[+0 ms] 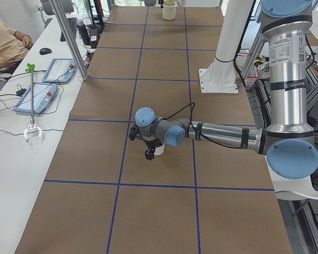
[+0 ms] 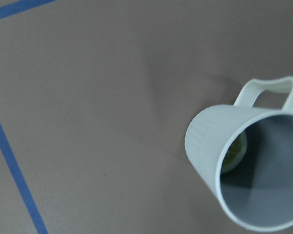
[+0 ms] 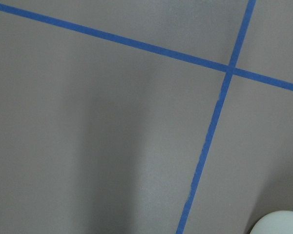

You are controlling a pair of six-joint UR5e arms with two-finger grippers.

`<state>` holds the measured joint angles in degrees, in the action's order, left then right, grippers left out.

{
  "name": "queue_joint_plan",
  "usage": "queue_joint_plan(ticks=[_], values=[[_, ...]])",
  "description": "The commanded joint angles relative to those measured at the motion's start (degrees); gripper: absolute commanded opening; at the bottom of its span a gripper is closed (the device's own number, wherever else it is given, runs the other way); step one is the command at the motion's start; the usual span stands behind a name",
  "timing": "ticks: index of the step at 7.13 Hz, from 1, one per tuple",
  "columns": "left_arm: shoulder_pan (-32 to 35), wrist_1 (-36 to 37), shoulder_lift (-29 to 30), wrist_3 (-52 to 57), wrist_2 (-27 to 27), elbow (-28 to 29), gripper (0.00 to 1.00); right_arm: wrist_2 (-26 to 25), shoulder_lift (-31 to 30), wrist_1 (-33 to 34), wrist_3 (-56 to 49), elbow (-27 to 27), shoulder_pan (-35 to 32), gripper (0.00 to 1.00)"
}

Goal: Left arm hands cup to right arm to dump lemon

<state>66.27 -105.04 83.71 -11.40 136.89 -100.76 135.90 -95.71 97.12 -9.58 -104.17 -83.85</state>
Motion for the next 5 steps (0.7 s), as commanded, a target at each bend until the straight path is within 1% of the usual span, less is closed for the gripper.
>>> queue_joint_plan(ticks=[1, 4, 5], values=[[-0.18, -0.26, 0.93, -1.78, -0.05, 0.21, 0.99, 0.59, -0.01, 0.0, -0.09, 0.28, 0.0, 1.0], [-2.11, -0.52, 3.03, -1.87, -0.31, 3.36, 0.97, 0.6, -0.01, 0.0, -0.09, 0.55, 0.0, 1.0], [-2.11, -0.52, 3.3, -1.87, -0.31, 3.98, 0.94, 0.6, -0.01, 0.0, -0.09, 0.55, 0.0, 1.0]])
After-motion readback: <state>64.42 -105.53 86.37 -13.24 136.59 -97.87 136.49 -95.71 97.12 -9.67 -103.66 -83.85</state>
